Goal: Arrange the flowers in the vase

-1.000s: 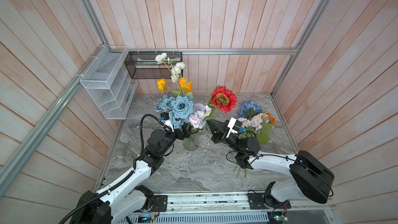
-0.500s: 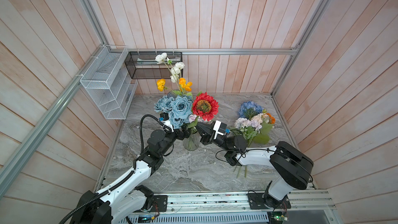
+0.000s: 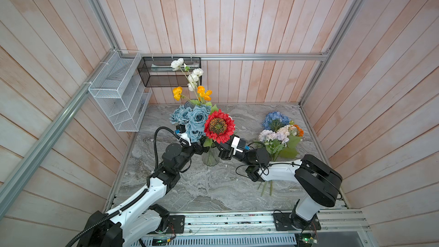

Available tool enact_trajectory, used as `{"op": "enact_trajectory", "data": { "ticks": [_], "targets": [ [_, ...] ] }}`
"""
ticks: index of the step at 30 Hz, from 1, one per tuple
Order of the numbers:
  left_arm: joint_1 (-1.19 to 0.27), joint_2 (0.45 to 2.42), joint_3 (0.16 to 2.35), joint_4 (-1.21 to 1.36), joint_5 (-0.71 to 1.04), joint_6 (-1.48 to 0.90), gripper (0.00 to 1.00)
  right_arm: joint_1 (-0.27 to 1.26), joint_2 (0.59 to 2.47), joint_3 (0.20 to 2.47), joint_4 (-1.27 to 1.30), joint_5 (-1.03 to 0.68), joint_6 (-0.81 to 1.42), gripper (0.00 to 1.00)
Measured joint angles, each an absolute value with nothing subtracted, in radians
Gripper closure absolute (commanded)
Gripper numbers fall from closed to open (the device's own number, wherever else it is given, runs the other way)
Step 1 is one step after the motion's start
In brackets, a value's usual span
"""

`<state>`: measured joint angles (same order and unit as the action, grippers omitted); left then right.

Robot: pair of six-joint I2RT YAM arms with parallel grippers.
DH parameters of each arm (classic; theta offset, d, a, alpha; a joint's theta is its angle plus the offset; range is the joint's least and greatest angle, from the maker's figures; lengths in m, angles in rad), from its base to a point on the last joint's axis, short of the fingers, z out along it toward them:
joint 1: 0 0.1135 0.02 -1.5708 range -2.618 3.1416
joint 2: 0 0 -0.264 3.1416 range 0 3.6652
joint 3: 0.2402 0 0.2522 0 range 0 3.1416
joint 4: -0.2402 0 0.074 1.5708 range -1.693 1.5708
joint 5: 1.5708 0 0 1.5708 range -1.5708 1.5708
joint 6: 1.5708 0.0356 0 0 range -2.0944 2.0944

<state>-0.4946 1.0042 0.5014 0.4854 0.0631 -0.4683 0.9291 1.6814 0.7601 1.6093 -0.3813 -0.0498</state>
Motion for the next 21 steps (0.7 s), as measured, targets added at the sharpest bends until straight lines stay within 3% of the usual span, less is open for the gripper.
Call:
{"op": "enact_trajectory", "data": {
  "ticks": [21],
  "targets": [
    [-0.492,0.991,0.495,0.468,0.063,-0.476,0.00,0.929,1.676,0.761,1.609,-0.392,-0.136,1.00]
  ]
}}
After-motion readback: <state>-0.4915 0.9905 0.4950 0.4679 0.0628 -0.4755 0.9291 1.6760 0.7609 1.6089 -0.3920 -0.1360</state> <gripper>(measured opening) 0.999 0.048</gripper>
